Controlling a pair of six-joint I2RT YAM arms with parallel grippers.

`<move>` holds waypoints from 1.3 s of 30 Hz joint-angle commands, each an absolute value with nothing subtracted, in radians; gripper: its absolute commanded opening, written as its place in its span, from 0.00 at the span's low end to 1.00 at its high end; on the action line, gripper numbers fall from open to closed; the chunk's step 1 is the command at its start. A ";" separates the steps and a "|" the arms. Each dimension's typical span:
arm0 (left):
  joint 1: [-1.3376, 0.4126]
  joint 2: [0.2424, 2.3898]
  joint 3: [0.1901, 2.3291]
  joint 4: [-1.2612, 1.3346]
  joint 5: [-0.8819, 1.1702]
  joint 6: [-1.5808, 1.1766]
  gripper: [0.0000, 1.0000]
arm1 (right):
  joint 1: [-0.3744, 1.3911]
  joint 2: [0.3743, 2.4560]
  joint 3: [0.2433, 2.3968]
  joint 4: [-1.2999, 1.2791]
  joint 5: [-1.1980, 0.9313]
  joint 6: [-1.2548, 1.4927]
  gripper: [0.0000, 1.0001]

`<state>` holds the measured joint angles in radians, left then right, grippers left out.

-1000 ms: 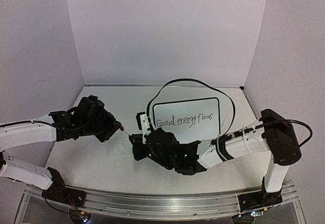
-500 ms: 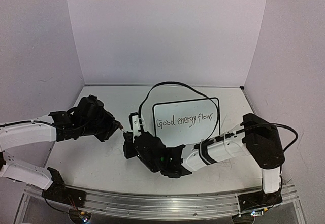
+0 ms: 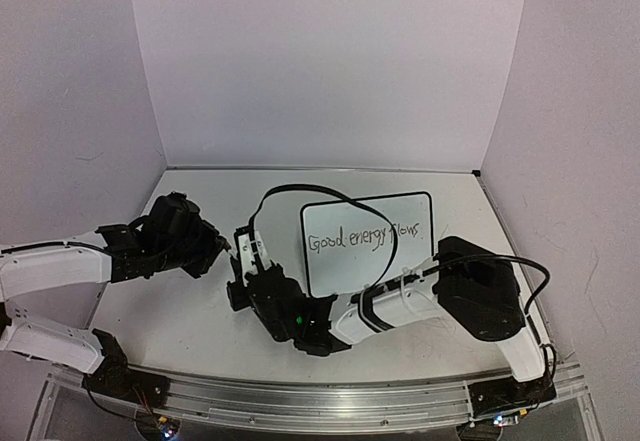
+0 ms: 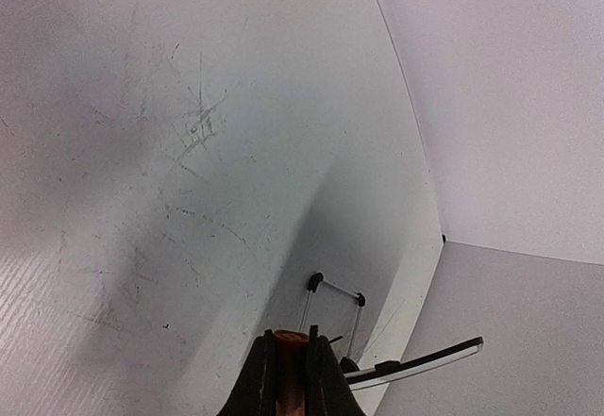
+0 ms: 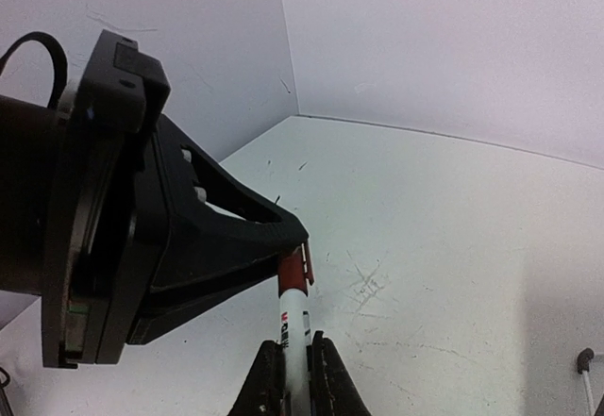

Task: Write a sentence on the whiteboard
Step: Insert the whiteboard marker without the cap into the pen cap, then put down the whiteboard marker at the center of the board.

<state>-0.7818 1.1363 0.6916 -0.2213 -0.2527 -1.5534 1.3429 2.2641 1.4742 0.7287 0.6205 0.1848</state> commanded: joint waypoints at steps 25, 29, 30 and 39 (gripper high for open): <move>-0.765 0.935 0.898 -0.331 -0.408 -0.981 0.91 | 1.266 2.109 1.098 0.750 0.087 0.127 0.00; -0.764 0.913 0.920 -0.332 -0.395 -0.922 0.92 | 1.266 2.162 1.160 0.679 0.140 0.130 0.02; -0.764 0.910 0.922 -0.332 -0.390 -0.911 0.92 | 1.266 2.178 1.173 0.662 0.139 0.131 0.03; -0.765 0.904 0.971 -0.327 -0.388 -0.845 0.98 | 1.266 2.191 1.178 0.615 0.176 0.147 0.25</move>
